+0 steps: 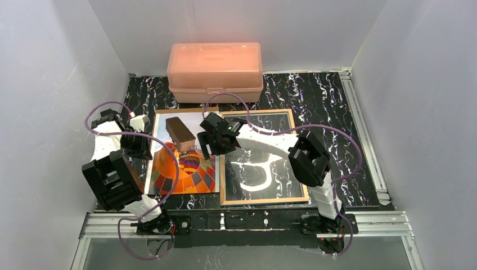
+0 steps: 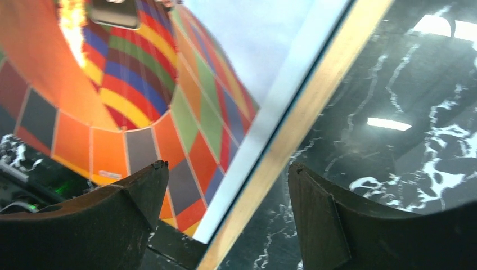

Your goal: Put the photo into the frame

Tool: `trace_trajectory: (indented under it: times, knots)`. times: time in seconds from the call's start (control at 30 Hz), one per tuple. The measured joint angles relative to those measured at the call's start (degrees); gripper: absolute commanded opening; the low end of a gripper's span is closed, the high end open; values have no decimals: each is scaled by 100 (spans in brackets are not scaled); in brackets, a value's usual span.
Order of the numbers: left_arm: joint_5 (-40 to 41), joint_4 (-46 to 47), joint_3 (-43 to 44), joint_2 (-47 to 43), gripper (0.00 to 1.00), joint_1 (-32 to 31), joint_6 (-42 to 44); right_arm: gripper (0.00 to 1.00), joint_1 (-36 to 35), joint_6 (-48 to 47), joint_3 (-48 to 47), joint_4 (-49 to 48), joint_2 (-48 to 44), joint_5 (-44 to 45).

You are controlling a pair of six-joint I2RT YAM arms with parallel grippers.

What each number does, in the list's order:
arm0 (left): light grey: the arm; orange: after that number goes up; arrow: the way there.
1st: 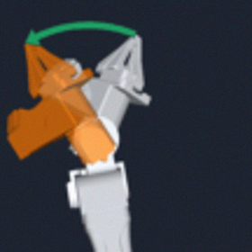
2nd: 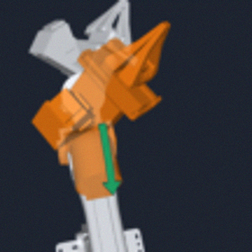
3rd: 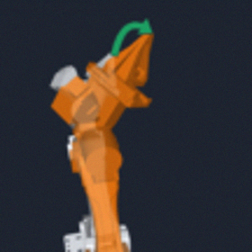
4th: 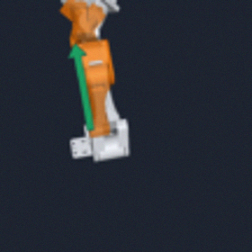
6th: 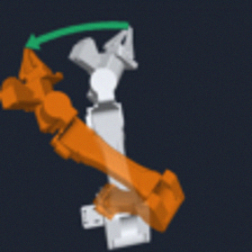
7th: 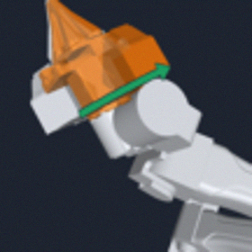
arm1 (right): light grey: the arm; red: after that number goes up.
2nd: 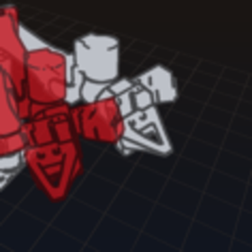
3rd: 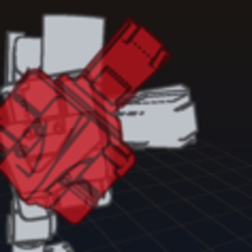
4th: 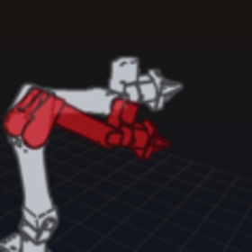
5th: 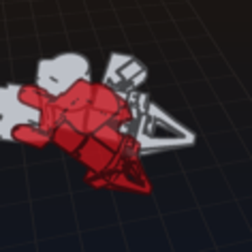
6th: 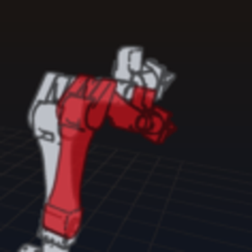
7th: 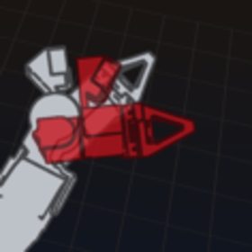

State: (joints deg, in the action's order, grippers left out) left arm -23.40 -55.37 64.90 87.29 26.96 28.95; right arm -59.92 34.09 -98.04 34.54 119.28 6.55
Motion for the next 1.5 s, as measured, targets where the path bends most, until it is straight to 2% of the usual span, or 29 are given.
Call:
trace_trajectory:
  times: [0.23, 0.43, 0.67, 0.83, 0.93, 1.0, 1.1, 1.23, 1.37, 1.5]
  knots:
    - [20, 63, 0, 0, 9, 98, -7, 83, -260, -81, -356, -122, 210, -420]
    - [-4, 103, -7, 0, 10, 111, -7, 80, -168, -72, -15, -323, 511, -592]
    - [-160, 94, -42, -35, 15, -72, -96, 92, 345, -13, 597, -804, 197, -994]
    - [-271, 70, 144, -223, 30, -1128, -382, 95, 627, -166, 697, -673, -459, -850]
    - [-345, 111, 435, -221, 34, -1869, -691, 94, 1082, -195, 1274, -597, -1460, -470]
    - [-433, 184, 588, -175, 34, -2376, -960, 92, 1694, -201, 1674, -490, -2068, -127]
    - [-501, 433, 638, 42, 35, -3130, -1403, 90, 3067, -256, 2409, -400, -2761, 570]
    - [-483, 868, 625, 581, 34, -4026, -1910, 85, 4269, -354, 3486, -179, -3119, 1058]
    - [-439, 1252, 634, 1213, 33, -4693, -2317, 81, 4535, -459, 4135, 31, -3139, 1088]
    - [-382, 1488, 730, 1777, 29, -5064, -2616, 75, 4660, -557, 4441, -61, -3139, 896]
